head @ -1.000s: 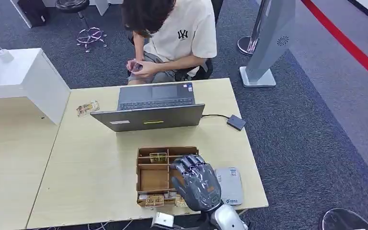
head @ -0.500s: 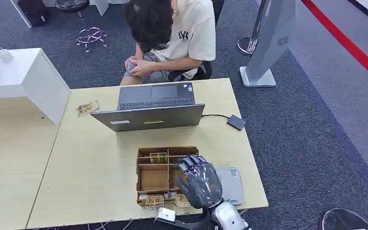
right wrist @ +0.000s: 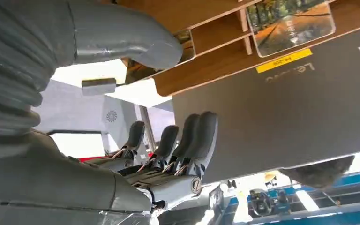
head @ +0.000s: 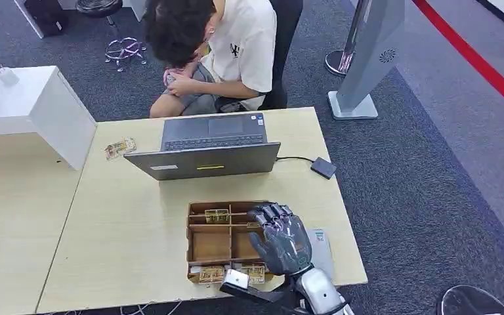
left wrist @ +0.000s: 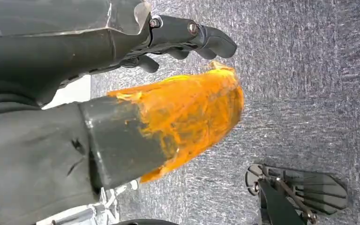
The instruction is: Pass the card to the sensor for recognition and then transmit it.
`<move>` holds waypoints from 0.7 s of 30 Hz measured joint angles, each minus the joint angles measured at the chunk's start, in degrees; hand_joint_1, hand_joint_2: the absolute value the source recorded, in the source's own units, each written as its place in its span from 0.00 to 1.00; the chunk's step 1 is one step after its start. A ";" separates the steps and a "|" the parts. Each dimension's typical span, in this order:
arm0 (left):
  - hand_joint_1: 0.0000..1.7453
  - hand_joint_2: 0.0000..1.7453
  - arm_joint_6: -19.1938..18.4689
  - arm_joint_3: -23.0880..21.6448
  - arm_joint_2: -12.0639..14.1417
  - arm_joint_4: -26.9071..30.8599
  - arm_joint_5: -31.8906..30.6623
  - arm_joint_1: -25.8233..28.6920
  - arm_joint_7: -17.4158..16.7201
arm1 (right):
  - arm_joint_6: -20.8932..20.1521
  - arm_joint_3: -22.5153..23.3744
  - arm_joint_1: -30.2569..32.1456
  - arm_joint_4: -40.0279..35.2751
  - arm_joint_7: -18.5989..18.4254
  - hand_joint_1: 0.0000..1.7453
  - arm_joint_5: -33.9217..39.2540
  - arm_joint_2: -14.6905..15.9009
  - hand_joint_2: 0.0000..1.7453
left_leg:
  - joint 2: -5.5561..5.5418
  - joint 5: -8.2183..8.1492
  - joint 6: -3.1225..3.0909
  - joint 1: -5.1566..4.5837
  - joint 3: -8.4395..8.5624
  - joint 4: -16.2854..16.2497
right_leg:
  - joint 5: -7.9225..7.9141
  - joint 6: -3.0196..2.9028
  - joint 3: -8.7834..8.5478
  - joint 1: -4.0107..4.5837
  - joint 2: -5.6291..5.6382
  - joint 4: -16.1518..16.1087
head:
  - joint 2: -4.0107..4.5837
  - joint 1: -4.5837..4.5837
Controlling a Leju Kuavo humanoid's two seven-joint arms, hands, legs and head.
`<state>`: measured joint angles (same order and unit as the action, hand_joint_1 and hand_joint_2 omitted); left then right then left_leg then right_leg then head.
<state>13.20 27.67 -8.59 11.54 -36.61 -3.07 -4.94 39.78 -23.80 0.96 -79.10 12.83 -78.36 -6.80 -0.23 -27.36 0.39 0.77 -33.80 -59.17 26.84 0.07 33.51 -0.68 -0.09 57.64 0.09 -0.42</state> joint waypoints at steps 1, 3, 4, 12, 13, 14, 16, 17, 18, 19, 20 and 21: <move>0.00 0.00 0.00 0.02 0.00 0.00 -0.07 0.00 0.00 | 0.00 0.24 -0.01 0.17 0.00 0.46 0.00 0.00 1.00 | 0.00 0.00 0.00 0.00 0.00 0.00 | 0.00 0.00 0.00 0.00 0.00 0.00 | 0.00 0.00; 0.00 0.00 0.00 0.09 0.00 0.00 -0.18 0.00 0.00 | 0.00 0.57 -0.11 0.52 -0.02 0.46 0.00 0.00 1.00 | 0.00 0.00 0.00 0.00 0.00 0.00 | 0.00 0.00 0.00 0.00 0.00 0.00 | 0.00 0.00; 0.00 0.00 0.00 0.20 0.00 0.00 -0.26 0.00 0.00 | 0.00 0.68 -0.20 0.76 -0.11 0.46 0.00 0.00 1.00 | 0.00 0.00 0.00 0.00 0.00 0.00 | 0.00 0.00 0.00 0.00 0.00 0.00 | 0.00 0.00; 0.00 0.00 0.02 0.87 0.00 0.00 -0.44 -0.01 0.02 | 0.00 1.11 -0.59 2.51 -0.44 0.45 0.07 0.00 1.00 | 0.00 0.00 0.00 0.00 0.00 0.00 | 0.00 0.00 0.00 0.00 0.00 0.00 | 0.00 0.00; 0.00 0.00 0.02 0.87 0.00 0.00 -0.44 -0.01 0.02 | 0.00 1.11 -0.59 2.51 -0.44 0.45 0.07 0.00 1.00 | 0.00 0.00 0.00 0.00 0.00 0.00 | 0.00 0.00 0.00 0.00 0.00 0.00 | 0.00 0.00; 0.00 0.00 0.02 0.87 0.00 0.00 -0.44 -0.01 0.02 | 0.00 1.11 -0.59 2.51 -0.44 0.45 0.07 0.00 1.00 | 0.00 0.00 0.00 0.00 0.00 0.00 | 0.00 0.00 0.00 0.00 0.00 0.00 | 0.00 0.00; 0.00 0.00 0.02 0.87 0.00 0.00 -0.44 -0.01 0.02 | 0.00 1.11 -0.59 2.51 -0.44 0.45 0.07 0.00 1.00 | 0.00 0.00 0.00 0.00 0.00 0.00 | 0.00 0.00 0.00 0.00 0.00 0.00 | 0.00 0.00; 0.00 0.00 0.02 0.87 0.00 0.00 -0.44 -0.01 0.02 | 0.00 1.11 -0.59 2.51 -0.44 0.45 0.07 0.00 1.00 | 0.00 0.00 0.00 0.00 0.00 0.00 | 0.00 0.00 0.00 0.00 0.00 0.00 | 0.00 0.00; 0.00 0.00 0.02 0.87 0.00 0.00 -0.44 -0.01 0.02 | 0.00 1.11 -0.59 2.51 -0.44 0.45 0.07 0.00 1.00 | 0.00 0.00 0.00 0.00 0.00 0.00 | 0.00 0.00 0.00 0.00 0.00 0.00 | 0.00 0.00; 0.00 0.00 0.04 0.90 0.00 0.00 -0.44 -0.01 0.04 | 0.00 1.14 -0.61 2.84 -0.48 0.45 0.11 0.00 1.00 | 0.00 0.00 0.00 0.00 0.00 0.00 | 0.00 0.00 0.00 0.00 0.00 0.00 | 0.00 0.00; 0.00 0.00 0.04 0.92 0.00 0.00 -0.44 -0.01 0.07 | 0.00 1.14 -0.62 2.89 -0.48 0.45 0.11 0.00 1.00 | 0.00 0.00 0.00 0.00 0.00 0.00 | 0.00 0.00 0.00 0.00 0.00 0.00 | 0.00 0.00; 0.00 0.00 0.04 0.92 0.00 0.00 -0.55 0.00 0.07 | 0.00 1.14 -0.64 3.15 -0.50 0.47 0.11 0.00 1.00 | 0.00 0.00 0.00 0.00 0.00 0.00 | 0.00 0.00 0.00 0.00 0.00 0.00 | 0.00 0.00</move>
<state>13.25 28.59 -8.59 11.54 -37.16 -3.07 -4.87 39.78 -22.67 0.32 -75.95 12.33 -78.25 -6.80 -0.23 -27.36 0.39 0.77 -33.80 -59.17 26.84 0.07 33.51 -0.68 -0.09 57.64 0.09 -0.42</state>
